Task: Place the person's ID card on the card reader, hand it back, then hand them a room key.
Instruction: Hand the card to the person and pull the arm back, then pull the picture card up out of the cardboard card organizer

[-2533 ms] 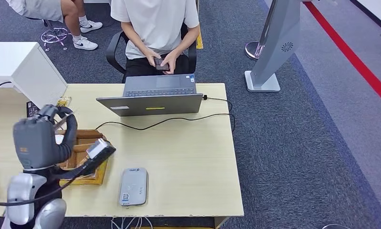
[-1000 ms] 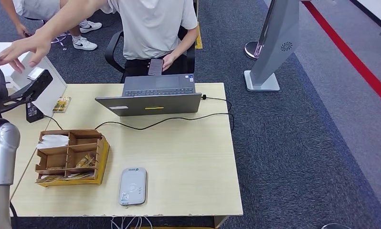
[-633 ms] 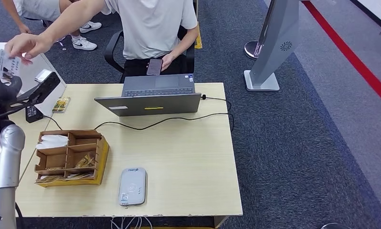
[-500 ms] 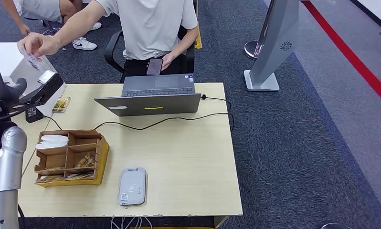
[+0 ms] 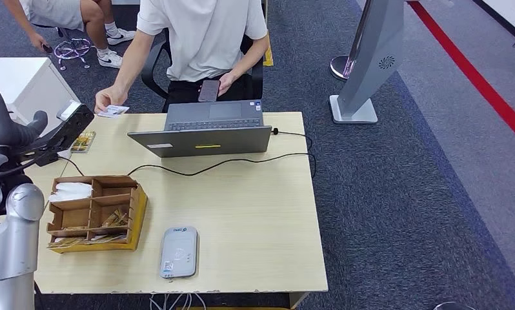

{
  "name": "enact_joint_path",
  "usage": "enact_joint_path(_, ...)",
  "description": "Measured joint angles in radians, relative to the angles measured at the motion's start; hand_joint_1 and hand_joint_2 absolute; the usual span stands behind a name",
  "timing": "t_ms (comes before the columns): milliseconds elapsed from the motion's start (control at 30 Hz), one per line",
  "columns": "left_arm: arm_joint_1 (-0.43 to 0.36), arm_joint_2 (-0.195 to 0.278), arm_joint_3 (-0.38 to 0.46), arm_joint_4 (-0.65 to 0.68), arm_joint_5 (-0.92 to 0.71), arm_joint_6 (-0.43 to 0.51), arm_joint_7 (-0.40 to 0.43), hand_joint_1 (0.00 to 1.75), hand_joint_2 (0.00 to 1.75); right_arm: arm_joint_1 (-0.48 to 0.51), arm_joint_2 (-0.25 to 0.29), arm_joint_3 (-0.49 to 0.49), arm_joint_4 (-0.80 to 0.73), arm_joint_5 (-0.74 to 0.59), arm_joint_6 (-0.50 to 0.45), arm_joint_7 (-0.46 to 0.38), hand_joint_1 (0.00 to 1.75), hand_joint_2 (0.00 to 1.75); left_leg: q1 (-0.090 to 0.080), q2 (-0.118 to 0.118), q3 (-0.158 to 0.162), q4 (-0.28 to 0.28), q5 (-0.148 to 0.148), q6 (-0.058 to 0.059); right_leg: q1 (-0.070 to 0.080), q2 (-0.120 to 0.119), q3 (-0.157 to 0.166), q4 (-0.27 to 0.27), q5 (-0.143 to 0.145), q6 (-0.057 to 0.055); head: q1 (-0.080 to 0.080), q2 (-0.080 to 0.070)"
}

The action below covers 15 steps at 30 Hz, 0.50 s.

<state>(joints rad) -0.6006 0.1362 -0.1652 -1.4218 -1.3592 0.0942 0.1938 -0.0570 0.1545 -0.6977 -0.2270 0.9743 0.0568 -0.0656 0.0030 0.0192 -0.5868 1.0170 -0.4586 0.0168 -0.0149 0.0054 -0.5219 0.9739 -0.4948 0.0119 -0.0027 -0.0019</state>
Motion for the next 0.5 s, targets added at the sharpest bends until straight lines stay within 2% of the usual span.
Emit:
enact_joint_path(433, 0.009, -0.002, -0.002, -0.017, 0.008, -0.005, -0.004, 0.00, 1.75, 0.000, 0.000, 0.000, 0.000, -0.001, 0.000, 0.000, 0.00, 1.75, 0.000, 0.000, 0.000, 0.000, 0.000, 0.000, 0.000, 0.000, 0.000, 0.000, 0.000, 0.000, 0.000, 0.000)
enact_joint_path(467, 0.040, -0.004, -0.015, -0.057, 0.022, -0.019, -0.007, 0.00, 1.75, 0.001, 0.000, -0.002, 0.000, -0.006, -0.001, 0.002, 0.00, 1.75, 0.000, 0.000, 0.000, 0.000, 0.000, 0.000, 0.000, 0.000, 0.000, 0.000, 0.000, 0.000, 0.000, 0.000)
enact_joint_path(500, 0.105, -0.004, -0.044, -0.131, 0.041, -0.032, -0.006, 0.00, 1.75, 0.003, 0.000, -0.008, -0.001, -0.013, -0.003, 0.004, 0.00, 1.75, 0.000, 0.001, 0.000, 0.000, -0.001, 0.000, 0.000, 0.001, 0.000, 0.000, -0.001, 0.000, 0.000, 0.000)
